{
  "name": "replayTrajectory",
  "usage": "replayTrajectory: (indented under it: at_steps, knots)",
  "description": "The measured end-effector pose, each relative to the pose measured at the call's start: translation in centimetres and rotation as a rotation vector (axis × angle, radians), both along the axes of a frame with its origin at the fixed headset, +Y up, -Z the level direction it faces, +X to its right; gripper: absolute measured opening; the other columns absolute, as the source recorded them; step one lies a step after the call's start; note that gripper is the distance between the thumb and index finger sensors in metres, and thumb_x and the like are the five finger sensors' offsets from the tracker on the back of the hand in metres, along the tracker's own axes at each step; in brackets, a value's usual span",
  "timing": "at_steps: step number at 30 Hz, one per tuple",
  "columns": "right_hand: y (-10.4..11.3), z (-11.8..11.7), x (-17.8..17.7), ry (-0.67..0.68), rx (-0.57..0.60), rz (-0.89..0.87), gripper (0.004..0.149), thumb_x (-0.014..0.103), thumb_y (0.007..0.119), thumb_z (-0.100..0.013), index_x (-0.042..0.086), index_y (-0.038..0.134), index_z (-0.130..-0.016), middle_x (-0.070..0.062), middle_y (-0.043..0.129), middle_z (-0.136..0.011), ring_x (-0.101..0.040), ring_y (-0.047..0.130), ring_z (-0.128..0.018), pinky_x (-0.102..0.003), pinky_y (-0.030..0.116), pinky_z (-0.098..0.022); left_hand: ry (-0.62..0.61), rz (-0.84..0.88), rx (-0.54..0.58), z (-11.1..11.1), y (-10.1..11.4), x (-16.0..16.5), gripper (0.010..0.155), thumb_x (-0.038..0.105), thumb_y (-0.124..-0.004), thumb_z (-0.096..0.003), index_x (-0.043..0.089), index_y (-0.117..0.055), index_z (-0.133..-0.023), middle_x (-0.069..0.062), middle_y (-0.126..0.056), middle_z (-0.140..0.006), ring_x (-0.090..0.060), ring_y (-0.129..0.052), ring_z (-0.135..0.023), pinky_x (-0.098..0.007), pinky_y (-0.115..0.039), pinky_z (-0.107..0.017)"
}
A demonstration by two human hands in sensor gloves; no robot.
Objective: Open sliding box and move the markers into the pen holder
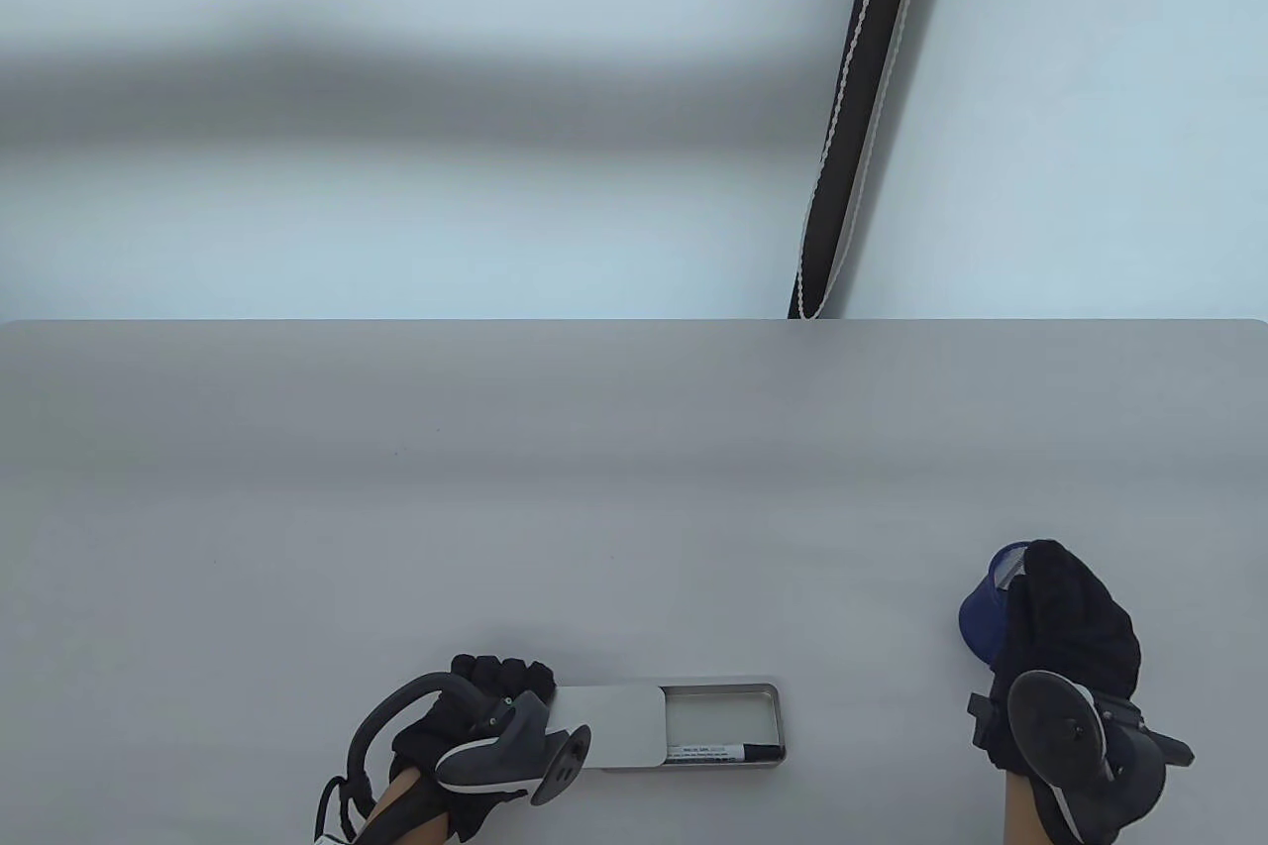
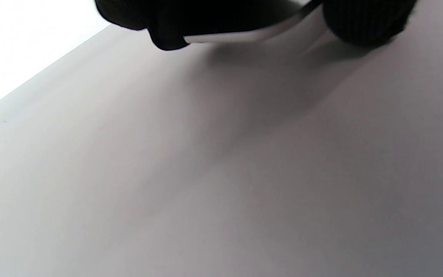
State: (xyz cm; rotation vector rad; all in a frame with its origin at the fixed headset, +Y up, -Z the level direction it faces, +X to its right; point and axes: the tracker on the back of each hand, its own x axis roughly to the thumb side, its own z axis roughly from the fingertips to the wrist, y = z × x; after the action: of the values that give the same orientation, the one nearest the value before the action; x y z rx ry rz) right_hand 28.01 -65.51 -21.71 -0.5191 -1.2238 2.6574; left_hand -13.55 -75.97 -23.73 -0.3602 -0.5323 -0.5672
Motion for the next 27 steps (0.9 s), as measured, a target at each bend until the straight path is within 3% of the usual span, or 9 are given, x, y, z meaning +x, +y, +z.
replayTrajectory:
  at_steps: [18, 27]
  knots:
    - [-3.8, -1.7, 1.1, -0.048, -0.199, -0.033, 0.041, 0.032, 0.079, -0.041, 0.028, 0.076, -0.081, -0.001, 0.084, -0.08, -0.02, 0.092, -0.064, -0.039, 0.075, -0.055, 0.0, 0.005, -0.001, 0.0, 0.0, 0.0, 0.085, 0.068, -0.061, -0.0426, 0.023, -0.033, -0.108, -0.004, -0.055, -0.115, -0.023, -0.068, -0.104, -0.042, -0.065, -0.081]
    - [-4.2, -1.8, 1.2, -0.06, -0.226, -0.037, 0.042, 0.03, 0.079, -0.042, 0.028, 0.075, -0.083, -0.001, 0.083, -0.082, -0.021, 0.091, -0.067, -0.04, 0.074, -0.057, -0.001, 0.004, -0.001, 0.0, 0.0, 0.0, 0.085, 0.068, -0.061, -0.0426, 0.023, -0.033, -0.108, -0.004, -0.055, -0.115, -0.023, -0.068, -0.104, -0.042, -0.065, -0.081]
